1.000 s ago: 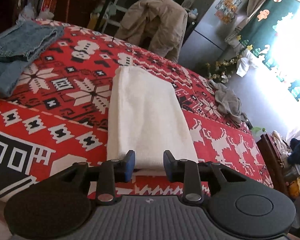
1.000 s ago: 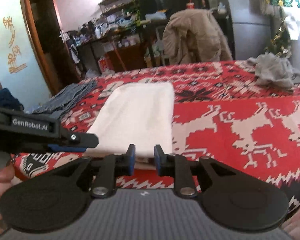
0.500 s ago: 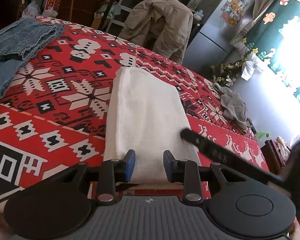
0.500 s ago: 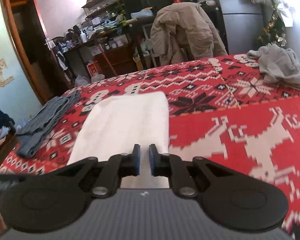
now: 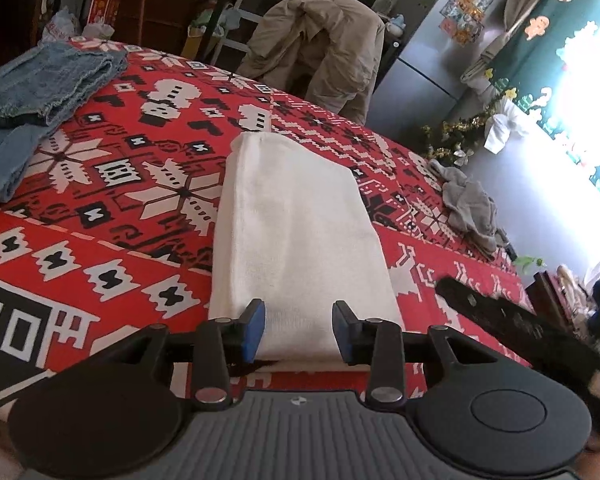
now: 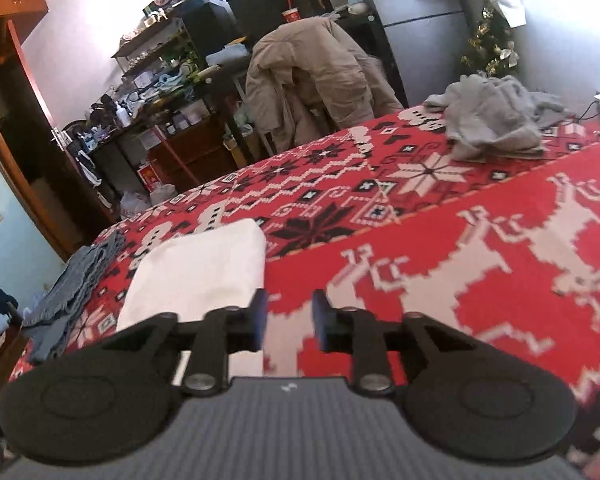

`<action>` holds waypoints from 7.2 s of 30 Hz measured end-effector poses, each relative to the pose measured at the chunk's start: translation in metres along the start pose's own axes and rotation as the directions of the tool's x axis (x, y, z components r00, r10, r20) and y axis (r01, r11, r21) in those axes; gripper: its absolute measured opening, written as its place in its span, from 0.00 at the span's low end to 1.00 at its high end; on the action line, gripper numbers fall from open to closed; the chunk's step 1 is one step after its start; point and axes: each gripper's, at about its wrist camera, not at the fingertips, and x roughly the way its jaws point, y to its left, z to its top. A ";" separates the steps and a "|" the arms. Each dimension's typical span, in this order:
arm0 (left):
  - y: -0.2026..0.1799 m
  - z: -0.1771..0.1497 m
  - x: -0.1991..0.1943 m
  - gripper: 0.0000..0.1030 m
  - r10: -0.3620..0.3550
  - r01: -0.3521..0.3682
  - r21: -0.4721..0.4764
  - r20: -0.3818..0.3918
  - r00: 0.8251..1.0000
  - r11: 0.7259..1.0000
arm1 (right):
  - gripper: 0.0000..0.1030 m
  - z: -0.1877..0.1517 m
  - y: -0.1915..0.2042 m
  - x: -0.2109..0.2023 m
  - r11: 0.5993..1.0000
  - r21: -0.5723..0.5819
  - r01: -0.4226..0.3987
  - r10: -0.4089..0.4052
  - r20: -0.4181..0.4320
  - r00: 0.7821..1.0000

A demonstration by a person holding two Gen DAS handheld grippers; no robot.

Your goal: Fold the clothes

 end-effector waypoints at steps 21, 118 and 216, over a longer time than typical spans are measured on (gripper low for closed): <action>-0.002 -0.053 -0.034 0.96 0.218 -0.223 0.106 0.062 0.974 0.969 | 0.99 -0.067 0.042 -0.078 0.935 -0.343 0.090 -0.089 0.019 0.996; -0.048 -0.015 0.027 0.22 0.004 -0.049 0.213 0.207 0.978 0.976 | 0.09 -0.031 0.036 0.042 0.867 -0.493 -0.066 0.054 -0.038 0.998; -0.070 0.090 0.086 0.23 0.029 -0.074 0.264 0.171 0.985 0.962 | 0.17 0.097 0.006 0.050 0.917 -0.392 -0.078 0.066 -0.044 0.997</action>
